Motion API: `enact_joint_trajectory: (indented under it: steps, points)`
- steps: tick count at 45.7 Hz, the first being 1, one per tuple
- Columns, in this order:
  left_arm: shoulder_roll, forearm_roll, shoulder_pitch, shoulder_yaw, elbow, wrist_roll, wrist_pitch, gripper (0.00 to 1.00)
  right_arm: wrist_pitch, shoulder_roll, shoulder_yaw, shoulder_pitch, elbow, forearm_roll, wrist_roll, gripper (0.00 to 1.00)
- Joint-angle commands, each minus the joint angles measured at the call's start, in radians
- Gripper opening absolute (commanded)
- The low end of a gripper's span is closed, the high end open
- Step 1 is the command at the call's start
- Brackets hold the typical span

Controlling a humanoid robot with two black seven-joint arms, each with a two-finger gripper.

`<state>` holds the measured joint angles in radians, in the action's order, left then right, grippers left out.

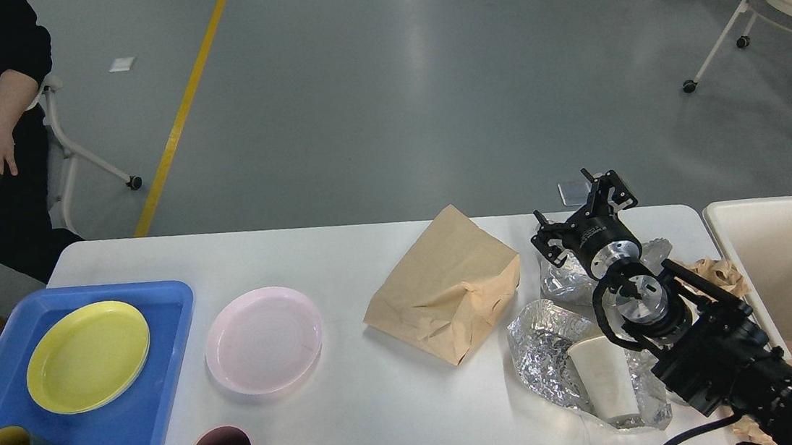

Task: Tidy desktop

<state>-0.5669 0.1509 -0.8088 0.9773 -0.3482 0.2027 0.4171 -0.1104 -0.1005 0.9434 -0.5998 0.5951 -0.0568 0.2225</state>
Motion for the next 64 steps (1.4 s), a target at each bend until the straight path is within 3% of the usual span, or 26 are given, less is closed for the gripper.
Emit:
enact_joint_trajectory:
  steps: [1, 25, 35, 53, 64]
  points:
    - [0.002, 0.001, 0.002, 0.001, 0.0, 0.001, -0.006, 0.96, 0.0, -0.001, 0.0, 0.0, 0.0, 0.0, 0.0, 1.0]
    - [0.041, -0.004, 0.014, 0.004, -0.002, 0.014, 0.006, 0.96, 0.0, -0.001, 0.0, 0.0, 0.0, 0.0, 0.0, 1.0]
    - [-0.019, -0.008, 0.019, -0.012, -0.003, -0.006, 0.054, 0.96, 0.0, -0.001, 0.0, 0.0, 0.0, 0.0, 0.0, 1.0]
    - [-0.179, -0.01, -0.067, -0.497, -0.005, -0.003, 0.061, 0.96, 0.0, -0.001, 0.0, 0.0, 0.0, 0.0, 0.0, 1.0]
    - [-0.186, -0.01, -0.24, -1.014, -0.005, -0.008, 0.12, 0.96, 0.0, -0.001, 0.0, 0.0, 0.0, 0.0, 0.0, 1.0]
